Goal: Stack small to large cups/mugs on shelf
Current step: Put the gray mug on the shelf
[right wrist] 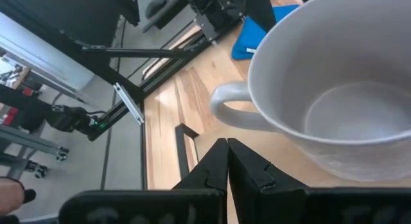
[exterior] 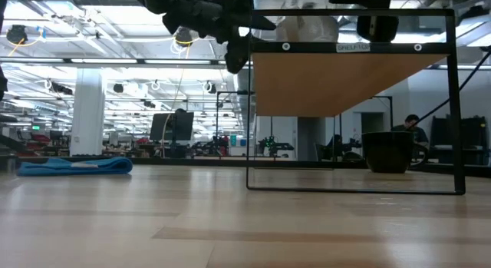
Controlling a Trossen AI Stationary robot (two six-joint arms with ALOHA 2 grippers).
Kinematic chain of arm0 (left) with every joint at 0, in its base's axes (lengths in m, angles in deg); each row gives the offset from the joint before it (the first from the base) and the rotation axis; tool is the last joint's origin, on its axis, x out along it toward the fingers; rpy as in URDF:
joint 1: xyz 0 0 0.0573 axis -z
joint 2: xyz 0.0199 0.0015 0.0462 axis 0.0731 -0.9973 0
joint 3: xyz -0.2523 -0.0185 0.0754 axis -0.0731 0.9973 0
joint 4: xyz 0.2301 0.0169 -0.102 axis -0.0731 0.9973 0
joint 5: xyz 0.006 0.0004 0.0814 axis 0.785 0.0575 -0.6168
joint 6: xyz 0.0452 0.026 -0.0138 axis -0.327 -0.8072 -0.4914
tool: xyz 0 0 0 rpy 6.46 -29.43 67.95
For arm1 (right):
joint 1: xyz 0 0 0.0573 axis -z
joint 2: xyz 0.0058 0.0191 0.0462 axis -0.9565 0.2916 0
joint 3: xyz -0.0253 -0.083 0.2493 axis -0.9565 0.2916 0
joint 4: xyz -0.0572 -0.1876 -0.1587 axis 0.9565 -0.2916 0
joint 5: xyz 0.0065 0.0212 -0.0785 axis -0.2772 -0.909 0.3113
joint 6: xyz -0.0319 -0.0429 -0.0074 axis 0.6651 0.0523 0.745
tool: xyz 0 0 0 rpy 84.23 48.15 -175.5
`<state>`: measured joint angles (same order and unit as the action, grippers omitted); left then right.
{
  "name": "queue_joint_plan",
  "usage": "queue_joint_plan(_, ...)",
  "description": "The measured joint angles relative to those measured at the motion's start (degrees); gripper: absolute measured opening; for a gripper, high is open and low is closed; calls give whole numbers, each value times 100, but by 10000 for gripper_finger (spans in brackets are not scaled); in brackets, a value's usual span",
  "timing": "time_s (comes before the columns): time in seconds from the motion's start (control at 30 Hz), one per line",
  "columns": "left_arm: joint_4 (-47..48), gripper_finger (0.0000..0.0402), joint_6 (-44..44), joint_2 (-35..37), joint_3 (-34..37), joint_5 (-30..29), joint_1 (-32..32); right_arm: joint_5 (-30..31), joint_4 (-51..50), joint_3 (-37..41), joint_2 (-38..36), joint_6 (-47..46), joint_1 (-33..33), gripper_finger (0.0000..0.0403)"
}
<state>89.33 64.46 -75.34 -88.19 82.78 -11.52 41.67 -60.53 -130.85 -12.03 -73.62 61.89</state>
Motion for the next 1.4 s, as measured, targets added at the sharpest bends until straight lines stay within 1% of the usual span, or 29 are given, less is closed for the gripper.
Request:
queue_joint_plan(0.1,-202,167,4,0,0,-68,-46,0,-96,0,26,-2,0,33)
queue_joint_plan(0.33,-175,167,7,0,0,-32,-233,-6,-72,0,24,-2,0,33)
queue_joint_plan(0.37,-152,167,30,0,0,38,-245,-11,-73,0,24,-2,0,33)
queue_joint_plan(0.5,53,167,156,38,0,653,-168,-17,-112,0,24,27,-24,33)
queue_joint_plan(0.57,223,167,152,50,-2,731,-16,-22,-112,0,24,173,-24,33)
queue_joint_plan(0.67,576,167,20,127,7,669,214,-107,-110,0,24,441,4,33)
queue_joint_plan(0.77,917,167,-65,407,5,390,328,-351,-93,2,24,765,17,33)
queue_joint_plan(0.87,1402,167,-166,730,0,-62,398,-622,-28,0,23,1141,83,33)
queue_joint_plan(0.97,1701,167,-196,1073,-2,-628,571,-904,-52,-14,23,1529,185,33)
queue_joint_plan(1.07,2017,167,-214,1309,-2,-1211,769,-1100,-354,-244,24,1994,271,33)
queue_joint_plan(1.17,2264,167,-201,1429,-2,-1708,933,-1118,-964,-652,24,2541,345,33)
queue_joint_plan(1.23,2362,167,-195,1430,-2,-1920,1012,-1117,-1412,-972,24,2894,388,33)
queue_joint_plan(1.4,2501,167,-144,1351,0,-2021,1087,-1059,-2409,-1710,70,3988,472,33)
